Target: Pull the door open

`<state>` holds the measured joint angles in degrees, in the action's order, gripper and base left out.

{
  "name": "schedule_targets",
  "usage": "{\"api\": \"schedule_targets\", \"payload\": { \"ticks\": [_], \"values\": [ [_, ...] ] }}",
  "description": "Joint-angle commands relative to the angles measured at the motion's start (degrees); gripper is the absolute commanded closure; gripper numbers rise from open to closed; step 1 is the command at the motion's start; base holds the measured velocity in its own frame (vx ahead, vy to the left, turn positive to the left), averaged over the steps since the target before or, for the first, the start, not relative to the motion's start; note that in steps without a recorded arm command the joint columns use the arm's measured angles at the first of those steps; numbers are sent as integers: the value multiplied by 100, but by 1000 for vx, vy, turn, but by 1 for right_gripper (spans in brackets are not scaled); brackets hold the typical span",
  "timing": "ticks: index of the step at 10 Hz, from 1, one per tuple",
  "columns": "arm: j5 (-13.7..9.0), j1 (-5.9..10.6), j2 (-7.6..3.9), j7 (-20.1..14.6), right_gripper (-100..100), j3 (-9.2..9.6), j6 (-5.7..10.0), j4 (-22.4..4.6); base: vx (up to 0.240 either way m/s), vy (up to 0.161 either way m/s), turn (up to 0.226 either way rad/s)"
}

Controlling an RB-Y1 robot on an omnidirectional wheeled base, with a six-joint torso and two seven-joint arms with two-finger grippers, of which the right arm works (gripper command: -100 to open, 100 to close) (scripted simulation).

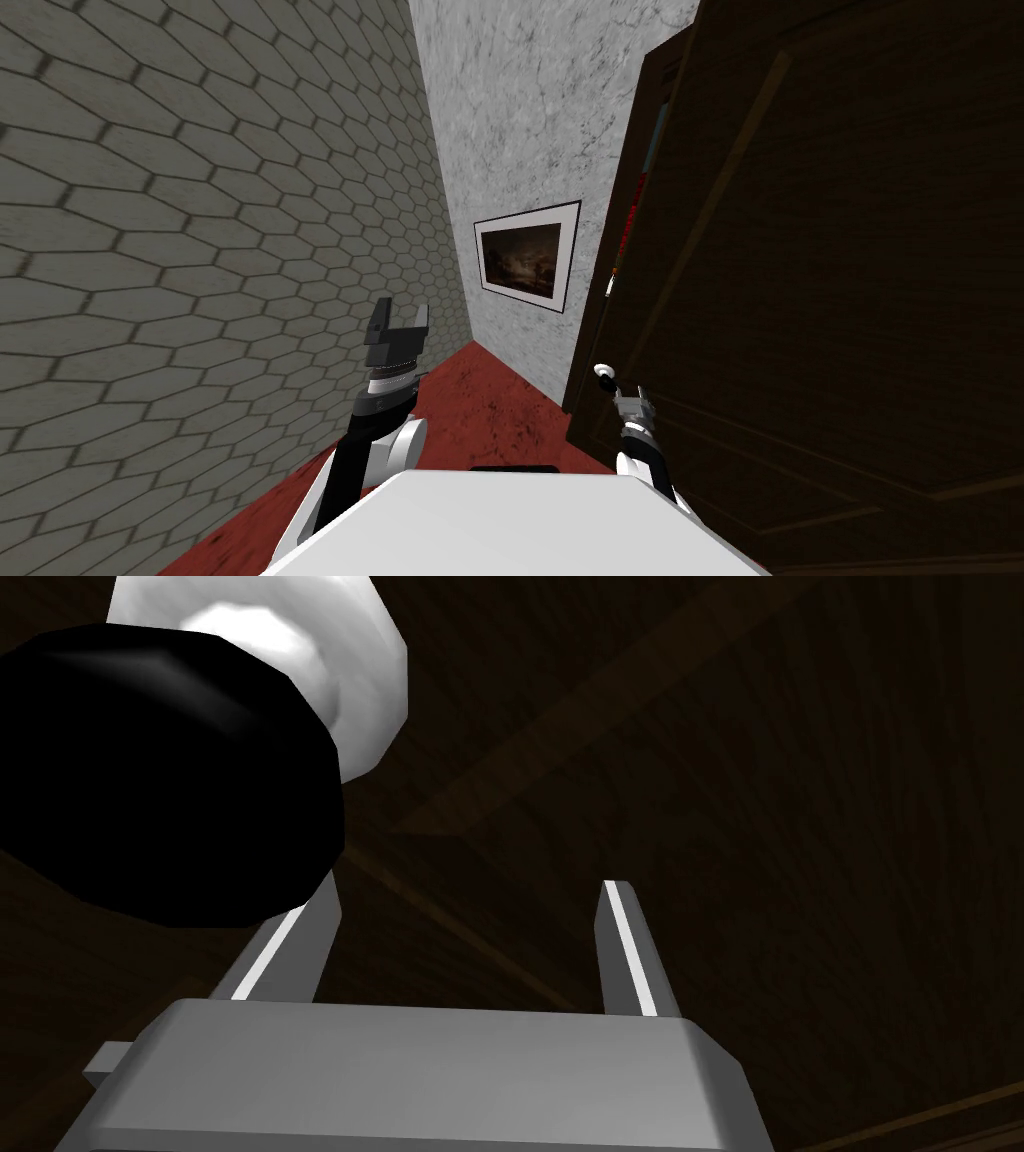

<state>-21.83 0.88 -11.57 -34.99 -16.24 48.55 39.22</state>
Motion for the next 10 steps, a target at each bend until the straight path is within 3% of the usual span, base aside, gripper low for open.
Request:
{"api": "schedule_targets", "payload": {
  "ticks": [1,5,7,10],
  "values": [
    [-73,36,170,-237,-100,138,-59,110,-38,-6,23],
    [-73,36,170,-237,-100,138,-59,110,-15,1,6],
    [-303,77,253,-613,-100,206,-51,132,-49,-9,74],
    [-419,98,294,-940,-100,240,-48,142,-58,-9,21]
  ]
}}
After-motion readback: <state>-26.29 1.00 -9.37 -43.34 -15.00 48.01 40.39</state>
